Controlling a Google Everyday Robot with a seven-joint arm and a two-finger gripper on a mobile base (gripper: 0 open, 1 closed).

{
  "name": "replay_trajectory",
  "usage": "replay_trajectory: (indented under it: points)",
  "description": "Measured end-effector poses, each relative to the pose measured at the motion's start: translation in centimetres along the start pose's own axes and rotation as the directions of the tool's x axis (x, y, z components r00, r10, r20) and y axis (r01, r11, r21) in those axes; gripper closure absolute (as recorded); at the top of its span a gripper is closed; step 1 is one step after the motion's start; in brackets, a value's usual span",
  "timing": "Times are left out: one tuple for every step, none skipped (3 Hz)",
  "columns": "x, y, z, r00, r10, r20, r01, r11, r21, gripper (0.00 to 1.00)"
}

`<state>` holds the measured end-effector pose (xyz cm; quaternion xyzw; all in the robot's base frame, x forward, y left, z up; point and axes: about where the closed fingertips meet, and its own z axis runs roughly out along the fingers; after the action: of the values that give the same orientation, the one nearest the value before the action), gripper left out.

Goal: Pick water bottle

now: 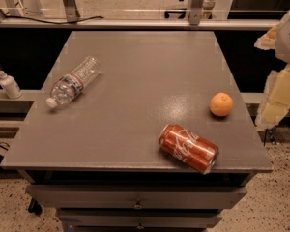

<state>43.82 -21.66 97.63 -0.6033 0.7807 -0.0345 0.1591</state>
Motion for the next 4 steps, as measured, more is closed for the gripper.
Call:
replay_trajectory:
  points:
    - [0.0, -0.2, -0.4, 1.000, -0.011, 0.007, 0.011, 0.9999, 0.006, 0.00]
    - [-2.0, -0.1, 0.2, 0.996, -0.080, 0.045, 0.080, 0.9968, 0.003, 0.00]
    - [-6.3, 0.1, 2.3, 0.972, -0.196, 0.126, 0.199, 0.9799, -0.009, 0.00]
    - [-11.1, 0.5, 4.5, 0.927, -0.308, 0.213, 0.317, 0.9484, -0.010, 0.00]
